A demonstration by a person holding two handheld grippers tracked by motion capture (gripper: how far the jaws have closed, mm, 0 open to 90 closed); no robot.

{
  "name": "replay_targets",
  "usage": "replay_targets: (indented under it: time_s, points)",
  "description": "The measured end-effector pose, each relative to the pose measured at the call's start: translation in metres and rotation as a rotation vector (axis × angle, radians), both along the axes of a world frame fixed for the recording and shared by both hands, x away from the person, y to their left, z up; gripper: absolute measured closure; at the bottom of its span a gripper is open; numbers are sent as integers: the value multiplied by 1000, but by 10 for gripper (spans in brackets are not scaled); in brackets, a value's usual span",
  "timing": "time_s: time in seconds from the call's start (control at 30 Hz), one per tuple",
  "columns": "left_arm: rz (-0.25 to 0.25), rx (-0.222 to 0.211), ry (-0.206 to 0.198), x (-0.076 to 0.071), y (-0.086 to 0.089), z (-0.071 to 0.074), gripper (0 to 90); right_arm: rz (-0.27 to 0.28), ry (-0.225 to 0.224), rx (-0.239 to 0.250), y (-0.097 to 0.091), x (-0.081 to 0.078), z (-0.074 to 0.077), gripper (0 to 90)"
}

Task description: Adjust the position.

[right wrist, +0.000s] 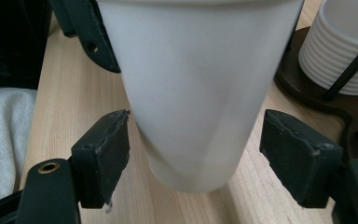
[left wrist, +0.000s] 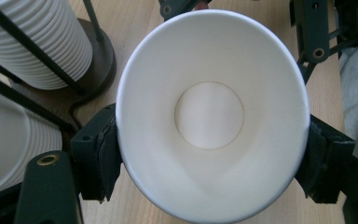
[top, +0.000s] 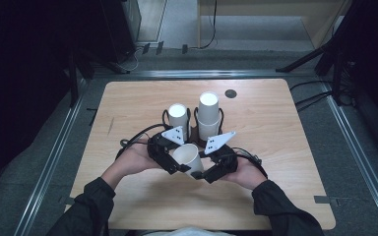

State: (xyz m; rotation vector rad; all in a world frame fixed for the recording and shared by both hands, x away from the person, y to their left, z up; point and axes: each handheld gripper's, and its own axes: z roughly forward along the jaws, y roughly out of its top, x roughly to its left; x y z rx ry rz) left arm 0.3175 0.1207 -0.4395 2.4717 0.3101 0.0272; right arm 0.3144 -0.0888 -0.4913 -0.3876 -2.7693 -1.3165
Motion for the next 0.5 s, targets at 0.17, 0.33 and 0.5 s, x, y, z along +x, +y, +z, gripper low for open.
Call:
replay_targets:
  time_s: [0.17, 0.33, 0.5]
  points:
    - [-14, 10, 0, 0, -5, -1, 214, 2, 5, -4, 2, -1, -3, 270]
    - [-16, 11, 2, 0, -5, -1, 213, 3, 5, -7, 3, -2, -4, 315]
    - [-26, 6, -2, -1, -5, -2, 201, 12, -2, -11, 3, -2, -3, 327]
